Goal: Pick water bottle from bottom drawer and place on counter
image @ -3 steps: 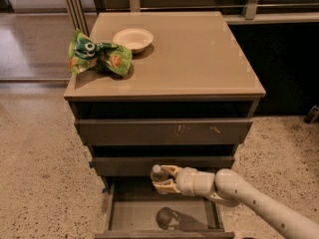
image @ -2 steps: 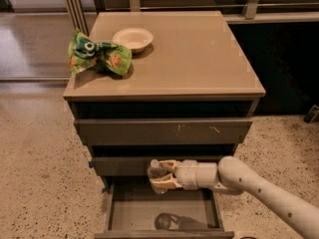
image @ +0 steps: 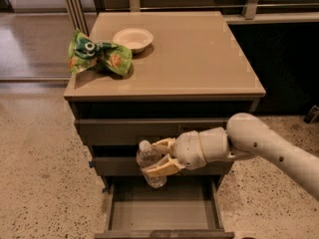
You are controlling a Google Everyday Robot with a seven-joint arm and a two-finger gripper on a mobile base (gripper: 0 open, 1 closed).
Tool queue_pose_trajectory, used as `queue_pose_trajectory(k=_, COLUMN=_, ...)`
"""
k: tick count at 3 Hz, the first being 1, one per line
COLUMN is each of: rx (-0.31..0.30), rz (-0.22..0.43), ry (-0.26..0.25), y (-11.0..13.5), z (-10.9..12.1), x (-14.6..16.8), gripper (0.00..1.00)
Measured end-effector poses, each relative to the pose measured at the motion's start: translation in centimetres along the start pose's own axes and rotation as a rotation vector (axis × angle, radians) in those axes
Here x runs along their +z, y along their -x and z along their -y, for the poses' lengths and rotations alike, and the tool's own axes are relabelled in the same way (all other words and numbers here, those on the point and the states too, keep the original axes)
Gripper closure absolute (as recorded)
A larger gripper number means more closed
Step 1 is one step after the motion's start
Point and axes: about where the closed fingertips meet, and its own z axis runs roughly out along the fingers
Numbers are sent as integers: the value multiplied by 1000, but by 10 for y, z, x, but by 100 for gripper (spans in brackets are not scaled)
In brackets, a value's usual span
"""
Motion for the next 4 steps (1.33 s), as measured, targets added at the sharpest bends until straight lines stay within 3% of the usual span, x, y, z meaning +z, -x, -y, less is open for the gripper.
queue_pose_trajectory(k=1, rx=-41, rz=-52, ry=13, y=20, z=-10, x=-5, gripper=100)
queue_pose_trajectory(k=2, rx=-41, rz=-52, ry=13, y=20, z=-10, x=-5, gripper=100)
queue_pose_trajectory(k=3, rx=-49, rz=-38, ry=-28, y=70, z=-8, x=-23, gripper=100)
queue_pose_trajectory(k=4, rx=-61, rz=-23, ry=-101, y=166, z=3, x=-59, gripper=100)
